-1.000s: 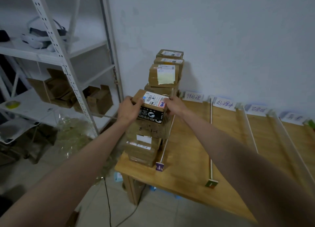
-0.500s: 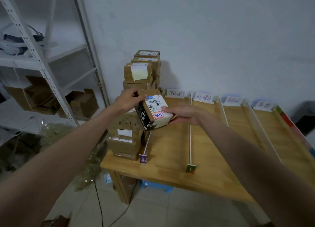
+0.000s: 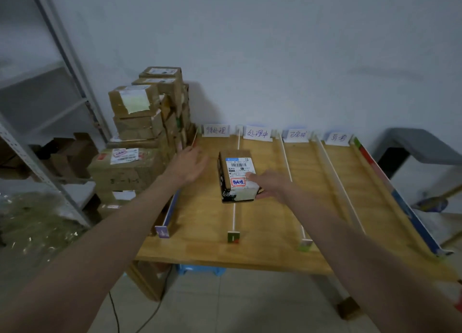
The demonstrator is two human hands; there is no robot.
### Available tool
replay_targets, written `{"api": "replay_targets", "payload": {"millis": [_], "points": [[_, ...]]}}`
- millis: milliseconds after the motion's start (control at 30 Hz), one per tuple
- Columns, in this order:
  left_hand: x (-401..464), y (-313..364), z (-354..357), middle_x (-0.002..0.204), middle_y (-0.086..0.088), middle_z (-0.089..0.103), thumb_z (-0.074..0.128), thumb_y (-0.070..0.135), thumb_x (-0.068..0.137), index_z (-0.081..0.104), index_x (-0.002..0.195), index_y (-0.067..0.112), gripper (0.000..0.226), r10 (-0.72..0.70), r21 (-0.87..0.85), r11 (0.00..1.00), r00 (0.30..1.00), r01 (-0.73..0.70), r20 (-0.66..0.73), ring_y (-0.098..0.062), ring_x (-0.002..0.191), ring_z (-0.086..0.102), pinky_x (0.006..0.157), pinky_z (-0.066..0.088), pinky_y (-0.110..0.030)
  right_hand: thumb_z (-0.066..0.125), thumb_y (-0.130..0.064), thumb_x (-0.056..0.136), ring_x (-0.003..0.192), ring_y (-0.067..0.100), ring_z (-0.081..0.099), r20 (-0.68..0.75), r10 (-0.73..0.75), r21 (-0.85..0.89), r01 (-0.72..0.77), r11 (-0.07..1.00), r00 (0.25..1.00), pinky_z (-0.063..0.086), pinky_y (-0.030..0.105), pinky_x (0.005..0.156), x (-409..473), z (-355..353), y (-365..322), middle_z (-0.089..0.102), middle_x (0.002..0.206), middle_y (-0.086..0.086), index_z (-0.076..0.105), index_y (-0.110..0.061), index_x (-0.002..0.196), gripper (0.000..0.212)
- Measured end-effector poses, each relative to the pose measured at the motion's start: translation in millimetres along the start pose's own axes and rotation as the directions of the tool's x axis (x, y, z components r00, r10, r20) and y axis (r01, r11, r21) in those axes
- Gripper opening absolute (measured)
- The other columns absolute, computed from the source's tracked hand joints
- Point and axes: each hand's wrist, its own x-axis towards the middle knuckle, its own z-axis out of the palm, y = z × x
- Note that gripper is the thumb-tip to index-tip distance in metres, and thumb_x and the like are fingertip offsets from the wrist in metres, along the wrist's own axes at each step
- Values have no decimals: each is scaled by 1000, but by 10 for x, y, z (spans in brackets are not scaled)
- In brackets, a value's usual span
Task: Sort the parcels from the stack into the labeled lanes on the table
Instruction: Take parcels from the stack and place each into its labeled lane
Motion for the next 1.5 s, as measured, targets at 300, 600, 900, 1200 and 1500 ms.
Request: {"api": "replay_targets", "payload": {"millis": [300, 600, 900, 1200, 1500], "points": [[107, -42, 544, 139, -10, 47, 33, 45, 101, 50, 134, 12, 50, -90, 272, 959, 996, 81, 23, -30, 125, 46, 100, 44, -45, 55, -36, 100, 106, 24, 63, -131, 45, 50, -39, 998, 990, 54, 36, 89, 521, -435, 333, 66, 121, 11, 58, -2, 126, 44], [1033, -426, 869, 132, -9, 52, 34, 43, 101, 51, 132, 11, 48, -140, 303, 944, 990, 131, 10, -29, 123, 46, 102, 42, -44, 57, -36, 99, 105, 28, 65, -190, 53, 63, -41, 997, 980, 55, 38, 86, 1686, -418, 120, 68, 116, 14, 62, -1, 119, 41], [2404, -991, 1328, 132, -10, 53, 36, 42, 101, 53, 128, 10, 45, -151, 319, 940, 986, 121, 69, -28, 122, 49, 103, 39, -41, 56, -41, 98, 104, 32, 67, -188, 113, -9, -116, 993, 976, 55, 48, 93, 3374, -221, -289, 69, 113, 18, 65, 4, 115, 49], [3504, -1465, 1840, 122, -12, 56, 39, 35, 100, 58, 117, 8, 37, -163, 266, 957, 975, 118, 153, -26, 109, 53, 98, 40, -37, 52, -44, 99, 105, 32, 63, -187, 118, -129, -143, 981, 975, 53, 41, 92, 4971, -55, -507, 65, 118, 18, 62, 3, 121, 53], [4119, -1727, 2271, 136, -10, 51, 39, 38, 100, 48, 139, 11, 49, -186, 276, 953, 962, 127, 200, -27, 122, 49, 103, 36, -37, 47, -45, 101, 93, 28, 62, -213, 79, -261, -135, 956, 974, 49, 35, 76, 6087, 67, -558, 64, 111, 17, 62, 3, 119, 53]]}}
